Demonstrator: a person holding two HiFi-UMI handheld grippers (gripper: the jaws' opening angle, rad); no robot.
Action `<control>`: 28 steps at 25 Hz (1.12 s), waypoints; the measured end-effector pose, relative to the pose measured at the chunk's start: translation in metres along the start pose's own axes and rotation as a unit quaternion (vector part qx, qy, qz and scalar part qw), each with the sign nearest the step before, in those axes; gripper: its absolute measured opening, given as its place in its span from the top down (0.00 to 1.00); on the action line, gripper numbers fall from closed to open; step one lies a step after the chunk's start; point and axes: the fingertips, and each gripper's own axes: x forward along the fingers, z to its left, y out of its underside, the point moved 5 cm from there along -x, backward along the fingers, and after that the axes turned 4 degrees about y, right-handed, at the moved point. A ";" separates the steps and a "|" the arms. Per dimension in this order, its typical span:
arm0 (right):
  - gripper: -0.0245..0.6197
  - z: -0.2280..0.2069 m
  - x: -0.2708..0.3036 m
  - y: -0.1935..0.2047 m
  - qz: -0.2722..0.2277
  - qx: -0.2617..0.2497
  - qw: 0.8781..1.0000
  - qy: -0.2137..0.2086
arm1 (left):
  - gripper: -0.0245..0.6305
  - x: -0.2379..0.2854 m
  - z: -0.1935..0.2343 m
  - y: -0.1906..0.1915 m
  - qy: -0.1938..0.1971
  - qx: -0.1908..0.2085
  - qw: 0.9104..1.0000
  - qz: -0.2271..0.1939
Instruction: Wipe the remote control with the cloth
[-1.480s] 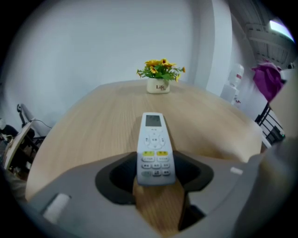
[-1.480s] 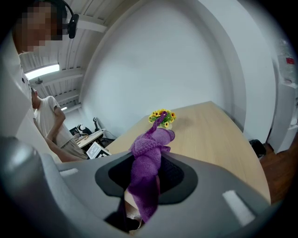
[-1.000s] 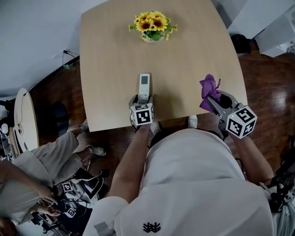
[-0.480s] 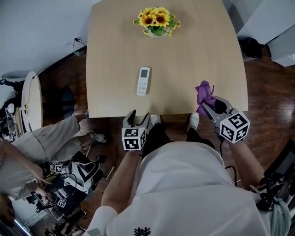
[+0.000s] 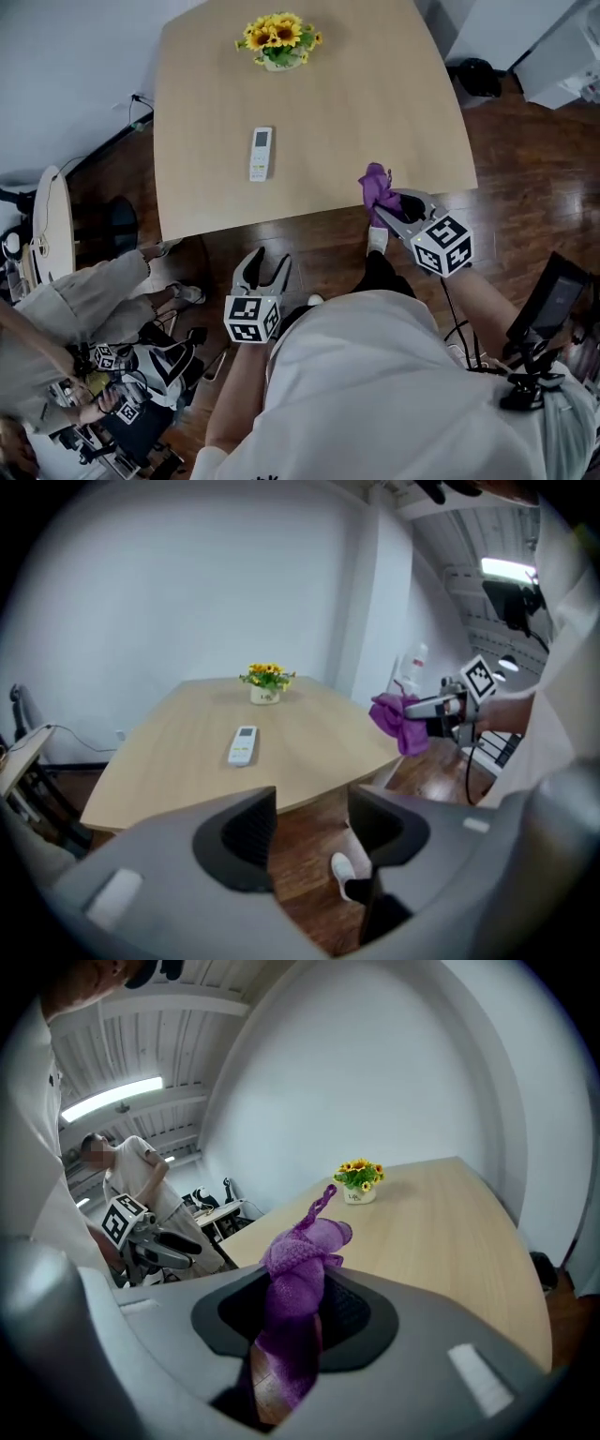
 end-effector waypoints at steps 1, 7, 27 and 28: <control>0.77 0.010 -0.002 0.000 -0.004 -0.005 1.000 0.003 | 0.56 -0.010 0.000 0.000 0.008 0.010 1.000 -0.011; 0.77 0.088 -0.037 0.020 -0.041 -0.019 0.996 0.072 | 0.56 -0.089 -0.010 0.030 0.087 0.067 0.991 -0.075; 0.77 0.274 -0.177 0.091 -0.045 -0.053 0.993 0.091 | 0.59 -0.214 -0.093 0.106 0.165 0.026 0.979 -0.112; 0.77 0.272 -0.186 0.093 -0.046 -0.052 0.993 0.093 | 0.59 -0.211 -0.102 0.104 0.172 0.032 0.978 -0.117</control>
